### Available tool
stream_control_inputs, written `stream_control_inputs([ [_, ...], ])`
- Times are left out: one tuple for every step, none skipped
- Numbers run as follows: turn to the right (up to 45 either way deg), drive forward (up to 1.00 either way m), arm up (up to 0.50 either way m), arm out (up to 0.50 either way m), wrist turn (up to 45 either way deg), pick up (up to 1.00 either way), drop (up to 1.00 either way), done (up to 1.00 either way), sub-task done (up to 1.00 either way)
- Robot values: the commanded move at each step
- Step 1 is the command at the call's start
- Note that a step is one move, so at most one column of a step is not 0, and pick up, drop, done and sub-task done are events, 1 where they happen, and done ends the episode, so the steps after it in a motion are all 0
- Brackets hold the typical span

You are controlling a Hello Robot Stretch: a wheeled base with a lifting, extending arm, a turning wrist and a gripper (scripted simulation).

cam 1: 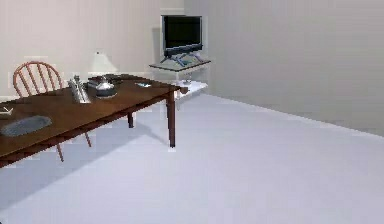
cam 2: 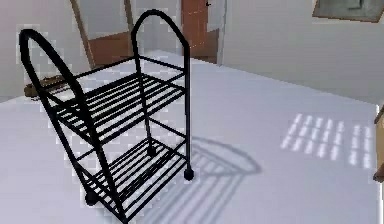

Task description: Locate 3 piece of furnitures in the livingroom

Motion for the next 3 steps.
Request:
stream_control_inputs([
  [-45.0,0.0,0.0,0.0,0.0,0.0,0.0,0.0,0.0],
  [-6.0,0.0,0.0,0.0,0.0,0.0,0.0,0.0,0.0],
  [0.0,0.6,0.0,0.0,0.0,0.0,0.0,0.0,0.0],
])
